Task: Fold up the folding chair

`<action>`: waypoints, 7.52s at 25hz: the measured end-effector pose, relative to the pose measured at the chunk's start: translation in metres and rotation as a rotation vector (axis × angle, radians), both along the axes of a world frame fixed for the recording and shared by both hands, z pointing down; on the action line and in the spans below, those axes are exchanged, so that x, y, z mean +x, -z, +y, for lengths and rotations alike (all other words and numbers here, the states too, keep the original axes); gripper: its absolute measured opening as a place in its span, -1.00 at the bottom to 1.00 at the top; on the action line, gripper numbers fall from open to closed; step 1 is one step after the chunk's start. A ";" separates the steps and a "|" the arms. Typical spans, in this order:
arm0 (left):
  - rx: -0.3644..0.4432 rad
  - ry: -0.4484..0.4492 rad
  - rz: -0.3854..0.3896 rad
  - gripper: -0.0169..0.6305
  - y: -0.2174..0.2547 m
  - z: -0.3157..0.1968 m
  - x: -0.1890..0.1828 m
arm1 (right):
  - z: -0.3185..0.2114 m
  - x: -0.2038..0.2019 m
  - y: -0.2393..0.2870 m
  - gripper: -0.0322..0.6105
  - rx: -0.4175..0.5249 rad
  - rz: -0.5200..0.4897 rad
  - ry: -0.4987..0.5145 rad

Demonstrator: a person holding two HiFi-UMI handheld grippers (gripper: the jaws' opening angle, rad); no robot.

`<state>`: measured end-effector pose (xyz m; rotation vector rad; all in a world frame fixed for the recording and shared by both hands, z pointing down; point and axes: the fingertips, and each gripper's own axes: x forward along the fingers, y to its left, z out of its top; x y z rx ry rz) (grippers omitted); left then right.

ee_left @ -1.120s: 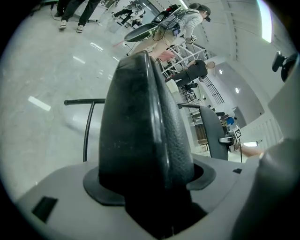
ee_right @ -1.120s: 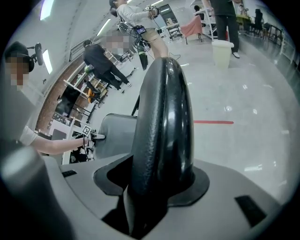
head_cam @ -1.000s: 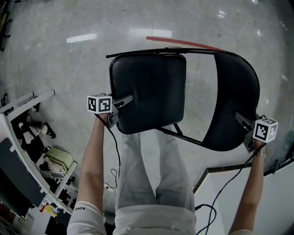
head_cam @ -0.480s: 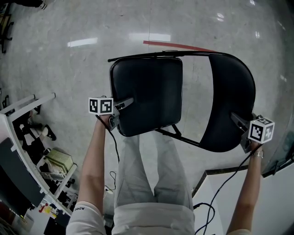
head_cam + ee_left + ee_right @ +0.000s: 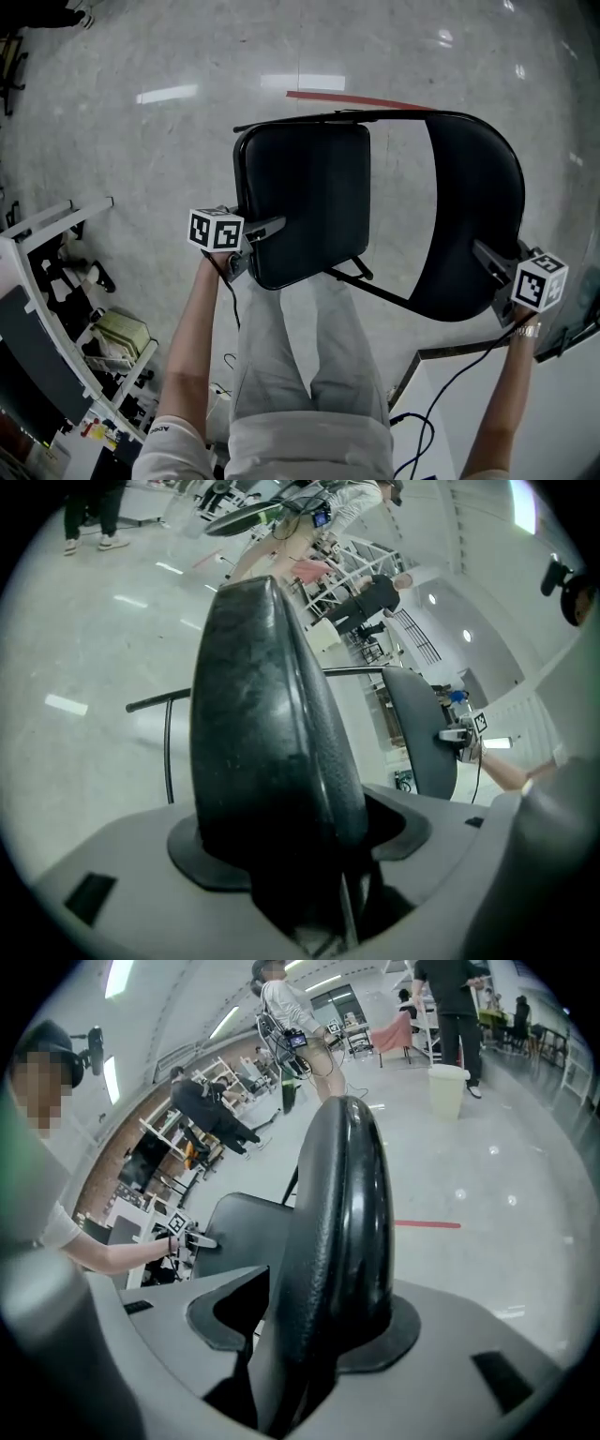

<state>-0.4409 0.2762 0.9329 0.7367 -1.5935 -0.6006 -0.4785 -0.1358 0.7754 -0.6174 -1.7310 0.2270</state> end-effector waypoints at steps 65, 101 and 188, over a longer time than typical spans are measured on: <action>-0.237 -0.477 -0.238 0.12 0.114 -0.296 -0.001 | 0.087 0.009 0.165 -0.23 0.136 0.000 -0.049; -0.108 -0.569 -0.256 0.10 0.181 -0.254 0.004 | 0.102 0.010 0.159 -0.31 0.222 0.041 -0.034; -0.186 -2.978 -0.975 -0.74 0.320 -0.312 0.031 | 0.106 0.144 0.173 -0.73 0.263 -0.045 -0.399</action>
